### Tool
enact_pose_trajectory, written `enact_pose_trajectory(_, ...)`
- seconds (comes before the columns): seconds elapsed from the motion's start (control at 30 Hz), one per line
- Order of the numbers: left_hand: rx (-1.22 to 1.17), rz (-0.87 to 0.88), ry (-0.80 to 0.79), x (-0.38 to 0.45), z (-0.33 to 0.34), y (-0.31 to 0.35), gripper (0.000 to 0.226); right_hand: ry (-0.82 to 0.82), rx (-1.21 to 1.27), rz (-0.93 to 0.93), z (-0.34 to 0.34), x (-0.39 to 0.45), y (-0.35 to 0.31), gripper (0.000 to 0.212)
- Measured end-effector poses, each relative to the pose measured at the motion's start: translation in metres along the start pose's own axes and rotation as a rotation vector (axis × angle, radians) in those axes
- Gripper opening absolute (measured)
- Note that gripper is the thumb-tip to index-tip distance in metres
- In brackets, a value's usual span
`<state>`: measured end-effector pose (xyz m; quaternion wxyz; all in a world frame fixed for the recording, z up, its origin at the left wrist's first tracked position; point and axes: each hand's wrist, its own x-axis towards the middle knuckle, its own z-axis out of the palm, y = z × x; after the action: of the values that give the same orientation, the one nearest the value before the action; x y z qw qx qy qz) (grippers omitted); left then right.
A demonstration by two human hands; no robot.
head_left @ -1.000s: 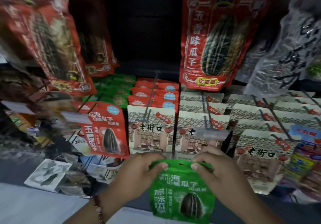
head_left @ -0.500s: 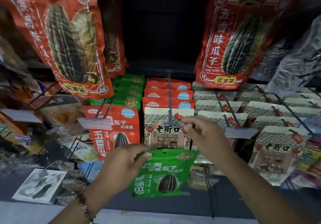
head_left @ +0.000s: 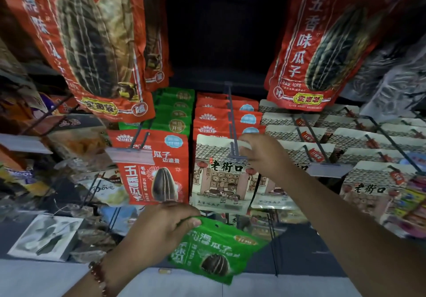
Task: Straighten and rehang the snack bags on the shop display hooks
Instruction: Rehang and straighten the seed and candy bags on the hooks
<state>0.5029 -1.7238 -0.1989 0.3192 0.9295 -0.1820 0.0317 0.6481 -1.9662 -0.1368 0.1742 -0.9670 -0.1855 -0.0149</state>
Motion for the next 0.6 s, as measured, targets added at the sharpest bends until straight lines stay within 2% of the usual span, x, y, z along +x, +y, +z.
enact_pose_trajectory(0.13, -0.016, -0.046, -0.02, -0.002, 0.002, -0.003, 0.021, 0.029, -0.022, 0.013, 0.004, -0.012, -0.002, 0.022)
enact_pose_trajectory(0.33, -0.048, -0.059, -0.035, -0.004, 0.0, -0.008, 0.038, 0.037, 0.063, 0.08, 0.002, -0.023, -0.008, 0.026)
enact_pose_trajectory(0.47, -0.027, -0.057, -0.028, -0.002, 0.001, -0.012, 0.028, 0.053, 0.12, 0.068, -0.003, -0.033, -0.015, 0.023)
enact_pose_trajectory(0.6, -0.067, -0.072, 0.004, 0.002, -0.004, -0.015, 0.045, 0.048, 0.118, 0.045, -0.01, -0.056, -0.02, 0.022)
